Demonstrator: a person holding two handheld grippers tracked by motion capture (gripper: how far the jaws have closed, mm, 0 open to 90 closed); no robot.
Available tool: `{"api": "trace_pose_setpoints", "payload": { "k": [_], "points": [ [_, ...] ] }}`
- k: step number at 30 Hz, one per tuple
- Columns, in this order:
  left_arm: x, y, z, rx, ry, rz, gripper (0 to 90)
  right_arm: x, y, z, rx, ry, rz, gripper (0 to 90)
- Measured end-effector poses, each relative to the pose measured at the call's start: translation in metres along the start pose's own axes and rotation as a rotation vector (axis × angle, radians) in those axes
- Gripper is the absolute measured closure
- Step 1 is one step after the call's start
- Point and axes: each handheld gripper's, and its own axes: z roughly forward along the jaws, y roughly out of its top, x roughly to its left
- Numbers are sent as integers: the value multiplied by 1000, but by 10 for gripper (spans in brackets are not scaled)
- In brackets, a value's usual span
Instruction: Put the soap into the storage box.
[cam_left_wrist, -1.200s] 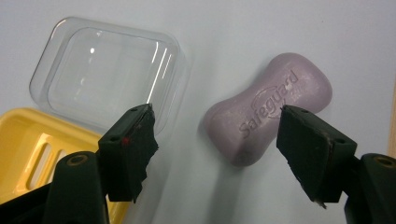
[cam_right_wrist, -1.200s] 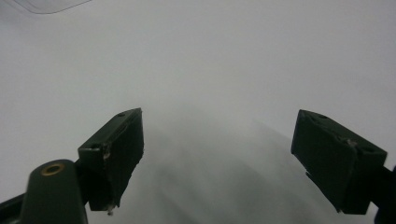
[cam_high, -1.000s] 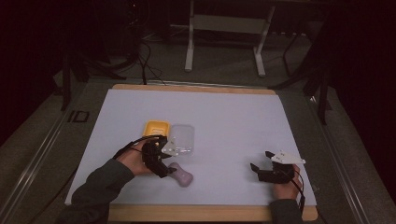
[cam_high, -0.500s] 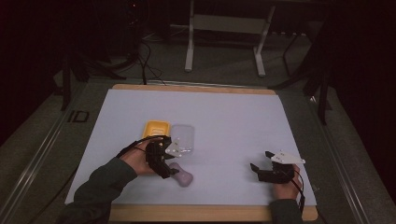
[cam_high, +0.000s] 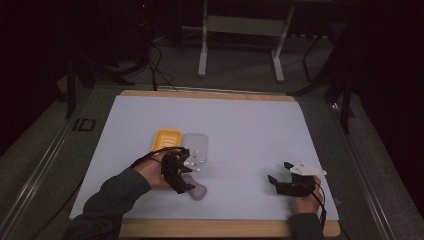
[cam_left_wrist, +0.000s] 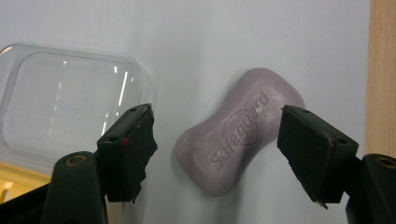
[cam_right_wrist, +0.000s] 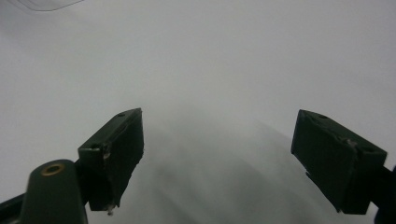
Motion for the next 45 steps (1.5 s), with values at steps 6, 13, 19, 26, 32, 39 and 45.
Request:
{"api": "trace_pose_setpoints", "payload": {
  "k": [6, 13, 19, 26, 32, 39, 45],
  "points": [
    [-1, 2, 6, 25, -29, 13, 263, 0, 0, 0, 0, 1, 1, 168],
    [0, 6, 15, 51, -45, 8, 162, 0, 0, 0, 0, 1, 1, 168],
    [-2, 8, 18, 60, -56, 25, 152, 0, 0, 0, 0, 2, 1, 168],
    [-4, 7, 25, 78, -58, 38, 147, 0, 0, 0, 3, 3, -2, 168],
    [-9, 10, 32, 99, -73, 79, 114, 0, 0, 0, 3, 3, -7, 168],
    [-13, 13, 40, 118, -66, 105, 116, 1, 0, 0, 1, 2, -9, 168],
    [-13, 17, 44, 139, -58, 123, 116, 1, 0, 0, 2, 3, -9, 168]
  ]
}}
